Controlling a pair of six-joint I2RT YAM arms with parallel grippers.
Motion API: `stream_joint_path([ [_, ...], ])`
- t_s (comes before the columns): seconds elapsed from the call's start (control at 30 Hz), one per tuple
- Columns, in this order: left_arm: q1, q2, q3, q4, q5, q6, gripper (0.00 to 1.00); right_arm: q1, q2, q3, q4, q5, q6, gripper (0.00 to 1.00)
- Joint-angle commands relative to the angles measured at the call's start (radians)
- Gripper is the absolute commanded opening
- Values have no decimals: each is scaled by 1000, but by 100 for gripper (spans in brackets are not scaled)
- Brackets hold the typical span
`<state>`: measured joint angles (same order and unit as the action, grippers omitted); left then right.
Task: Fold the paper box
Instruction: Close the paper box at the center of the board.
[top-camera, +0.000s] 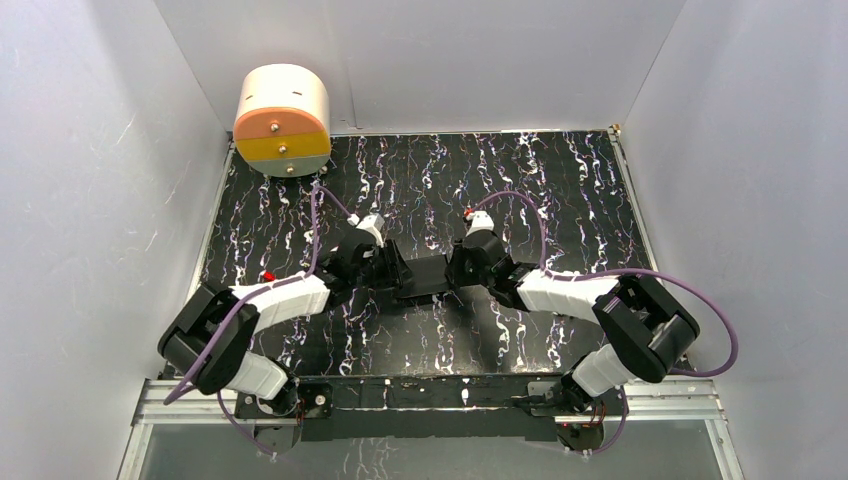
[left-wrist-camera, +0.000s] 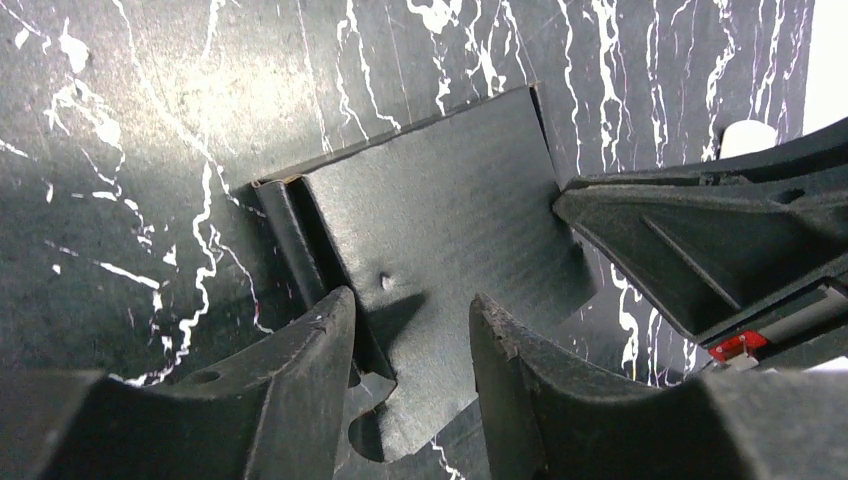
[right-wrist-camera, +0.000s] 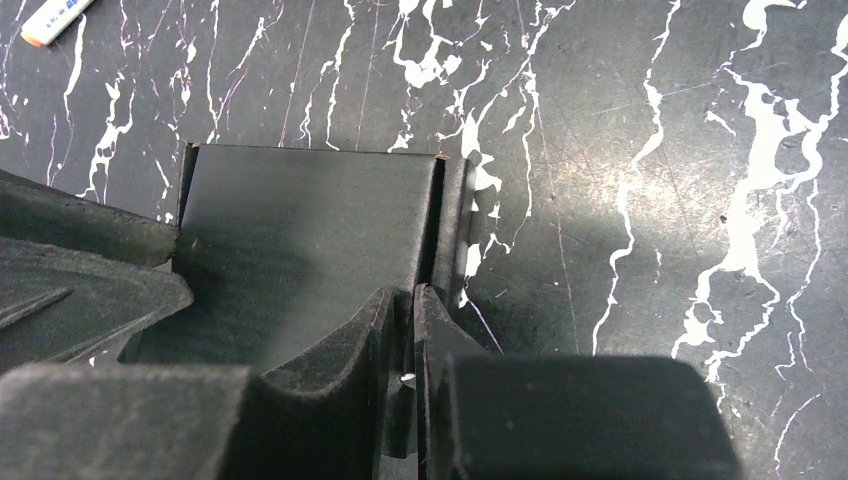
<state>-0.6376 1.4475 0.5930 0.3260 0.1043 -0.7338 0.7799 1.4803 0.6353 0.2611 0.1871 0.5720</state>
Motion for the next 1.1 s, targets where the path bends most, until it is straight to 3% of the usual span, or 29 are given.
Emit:
stream_joint_path([
  [0.0, -5, -75, 39, -174, -20, 25, 45, 4, -12, 47, -88, -2, -42, 21],
  [0.27, -3, -194, -16, -241, -164, 12, 51, 5, -15, 73, -98, -30, -49, 23],
  [0.6, 4, -59, -13, -106, -39, -28, 49, 5, 14, 58, -87, -39, -59, 22],
  [0.7, 6, -32, -7, -83, -21, -29, 43, 5, 24, 53, -80, -41, -58, 22],
  [0.9, 6, 30, -13, -85, 8, -16, 20, 4, 35, 39, -85, -51, -51, 20],
  [1.07, 3, 102, -19, -89, 44, -7, 7, 7, 54, 35, -80, -68, -42, 19],
])
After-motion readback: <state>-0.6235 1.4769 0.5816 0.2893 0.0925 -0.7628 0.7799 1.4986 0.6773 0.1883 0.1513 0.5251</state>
